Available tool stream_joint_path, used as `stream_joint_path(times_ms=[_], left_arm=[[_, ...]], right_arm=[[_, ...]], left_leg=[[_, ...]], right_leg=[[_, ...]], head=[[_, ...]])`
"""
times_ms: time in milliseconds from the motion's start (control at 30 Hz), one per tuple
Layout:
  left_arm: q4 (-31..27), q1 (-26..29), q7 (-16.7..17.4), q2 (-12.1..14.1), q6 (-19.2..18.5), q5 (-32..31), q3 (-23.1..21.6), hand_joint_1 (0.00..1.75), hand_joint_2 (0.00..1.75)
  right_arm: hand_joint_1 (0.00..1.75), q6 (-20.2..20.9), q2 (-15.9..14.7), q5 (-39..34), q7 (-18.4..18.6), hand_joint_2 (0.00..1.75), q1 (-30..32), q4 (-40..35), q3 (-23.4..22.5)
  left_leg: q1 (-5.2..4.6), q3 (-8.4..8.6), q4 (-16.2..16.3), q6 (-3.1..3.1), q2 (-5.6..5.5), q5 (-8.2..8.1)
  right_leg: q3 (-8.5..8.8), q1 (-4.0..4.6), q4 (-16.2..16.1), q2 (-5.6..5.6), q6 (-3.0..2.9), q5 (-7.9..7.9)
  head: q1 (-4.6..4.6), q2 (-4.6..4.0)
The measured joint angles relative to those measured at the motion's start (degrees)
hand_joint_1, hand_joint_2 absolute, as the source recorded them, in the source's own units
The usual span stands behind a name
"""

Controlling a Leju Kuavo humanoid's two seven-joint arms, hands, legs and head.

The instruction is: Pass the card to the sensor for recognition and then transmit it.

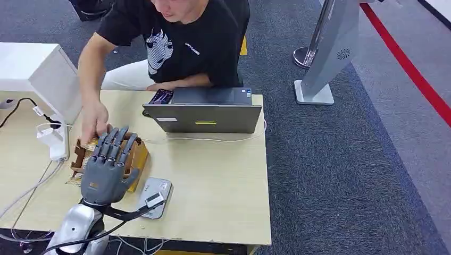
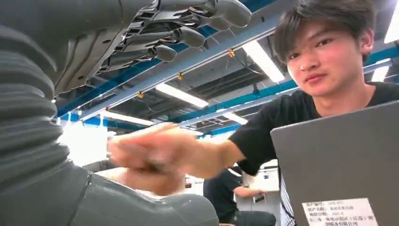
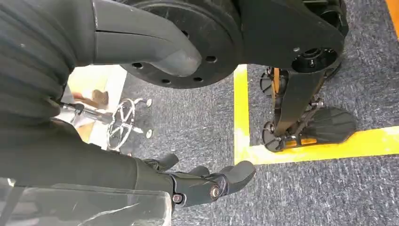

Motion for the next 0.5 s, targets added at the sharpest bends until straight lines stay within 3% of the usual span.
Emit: stream_joint_path(times_ms=[100, 133, 167, 200, 233, 500], left_arm=[[0.79, -0.24, -0.24, 0.0, 0.18, 0.02, 0.44, 0.0, 1.75], [1.05, -0.29, -0.35, 0.0, 0.22, 0.02, 0.52, 0.47, 1.75], [1.18, -0.3, -0.42, -0.02, 0.24, 0.02, 0.57, 1.2, 1.75], [1.36, -0.33, -0.5, -0.02, 0.24, 0.02, 0.59, 1.2, 1.75], [1.55, -0.34, -0.66, -0.04, 0.22, 0.05, 0.59, 1.75, 1.75], [2.45, -0.33, -1.46, -0.15, 0.24, 0.15, 0.7, 1.75, 1.75]], right_arm=[[0.0, 0.0, 0.0, 0.0, 0.0, 1.75, 0.0, 0.02, 0.07], [0.0, 0.0, 0.0, 0.0, 0.0, 1.75, 0.0, 0.02, 0.07], [0.0, 0.0, 0.0, 0.0, 0.0, 1.75, 0.0, 0.02, 0.09], [0.0, 0.0, 0.0, -0.02, 0.0, 1.75, 0.0, 0.02, 0.13], [0.0, 0.0, 0.0, -0.02, 0.0, 1.75, 0.0, 0.02, 0.24], [0.0, -0.04, 0.0, -0.37, 0.0, 1.75, 0.0, 0.04, 0.87]], left_leg=[[0.0, 0.0, 0.0, 0.0, 0.0, 0.0], [0.0, 0.0, 0.0, 0.0, 0.0, 0.0], [0.0, 0.0, 0.0, 0.0, 0.0, 0.0], [0.0, 0.0, 0.0, 0.0, 0.0, 0.0], [0.0, 0.0, 0.0, 0.0, 0.0, 0.0], [0.0, -0.01, 0.0, 0.0, 0.0, 0.0]], right_leg=[[0.0, 0.0, 0.0, 0.0, 0.0, 0.0], [0.0, 0.0, 0.0, 0.0, 0.0, 0.0], [0.0, 0.0, 0.0, 0.0, 0.0, 0.0], [0.0, 0.0, 0.0, 0.0, 0.0, 0.0], [0.0, 0.0, 0.0, 0.0, 0.0, 0.0], [-0.02, 0.0, 0.0, 0.0, 0.0, 0.0]], head=[[0.0, 0.0], [0.0, 0.0], [0.0, 0.02], [0.0, 0.02], [0.02, 0.02], [0.0, 0.02]])
